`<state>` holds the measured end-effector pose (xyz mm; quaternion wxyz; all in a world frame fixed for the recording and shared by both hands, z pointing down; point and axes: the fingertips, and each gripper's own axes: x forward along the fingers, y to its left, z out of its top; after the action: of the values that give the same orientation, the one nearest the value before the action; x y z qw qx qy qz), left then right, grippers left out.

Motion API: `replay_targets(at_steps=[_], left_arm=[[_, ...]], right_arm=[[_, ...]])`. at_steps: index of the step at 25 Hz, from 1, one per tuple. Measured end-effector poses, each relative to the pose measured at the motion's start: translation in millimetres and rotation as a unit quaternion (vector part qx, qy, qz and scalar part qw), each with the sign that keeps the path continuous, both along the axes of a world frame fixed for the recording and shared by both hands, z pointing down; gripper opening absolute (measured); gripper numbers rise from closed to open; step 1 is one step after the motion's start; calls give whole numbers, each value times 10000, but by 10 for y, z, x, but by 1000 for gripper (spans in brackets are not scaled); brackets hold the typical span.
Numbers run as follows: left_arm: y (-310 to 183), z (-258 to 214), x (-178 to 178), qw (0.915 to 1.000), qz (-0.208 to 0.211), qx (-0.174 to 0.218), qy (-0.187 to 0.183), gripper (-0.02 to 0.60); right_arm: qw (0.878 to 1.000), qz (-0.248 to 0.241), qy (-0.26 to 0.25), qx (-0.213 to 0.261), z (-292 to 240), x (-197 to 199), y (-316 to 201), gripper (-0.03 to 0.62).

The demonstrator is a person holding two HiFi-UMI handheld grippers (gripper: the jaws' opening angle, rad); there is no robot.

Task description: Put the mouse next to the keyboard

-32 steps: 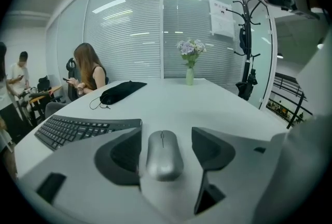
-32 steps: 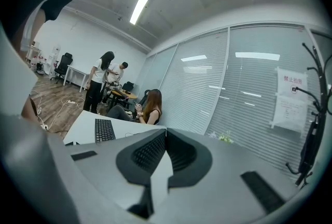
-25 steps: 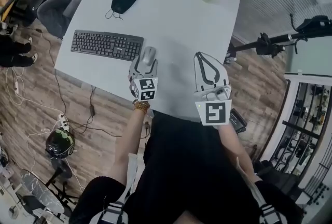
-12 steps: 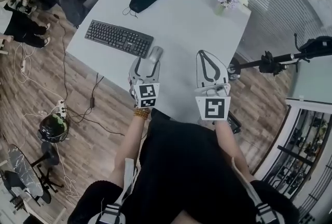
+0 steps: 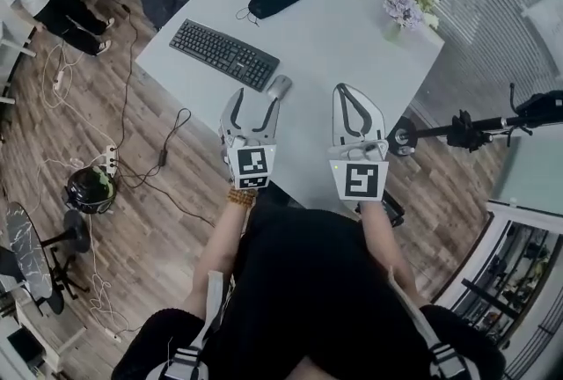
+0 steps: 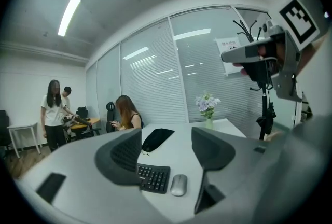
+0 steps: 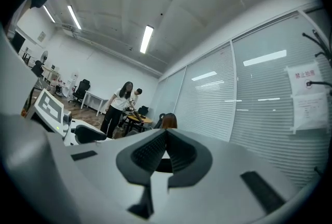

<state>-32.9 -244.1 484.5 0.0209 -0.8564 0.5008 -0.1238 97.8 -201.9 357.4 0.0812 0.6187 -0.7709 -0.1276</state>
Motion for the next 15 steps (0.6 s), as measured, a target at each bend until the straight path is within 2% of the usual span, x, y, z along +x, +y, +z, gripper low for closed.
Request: replay_targets(at_steps=[4, 15], left_arm=[[152, -273, -72, 9997, -91, 200, 53, 307], [703, -867, 53, 9971, -185, 700, 256, 305]], right_arm=[[9999, -152, -33, 75, -66, -104, 67, -2], [9986, -452, -159, 211, -149, -147, 398, -1]])
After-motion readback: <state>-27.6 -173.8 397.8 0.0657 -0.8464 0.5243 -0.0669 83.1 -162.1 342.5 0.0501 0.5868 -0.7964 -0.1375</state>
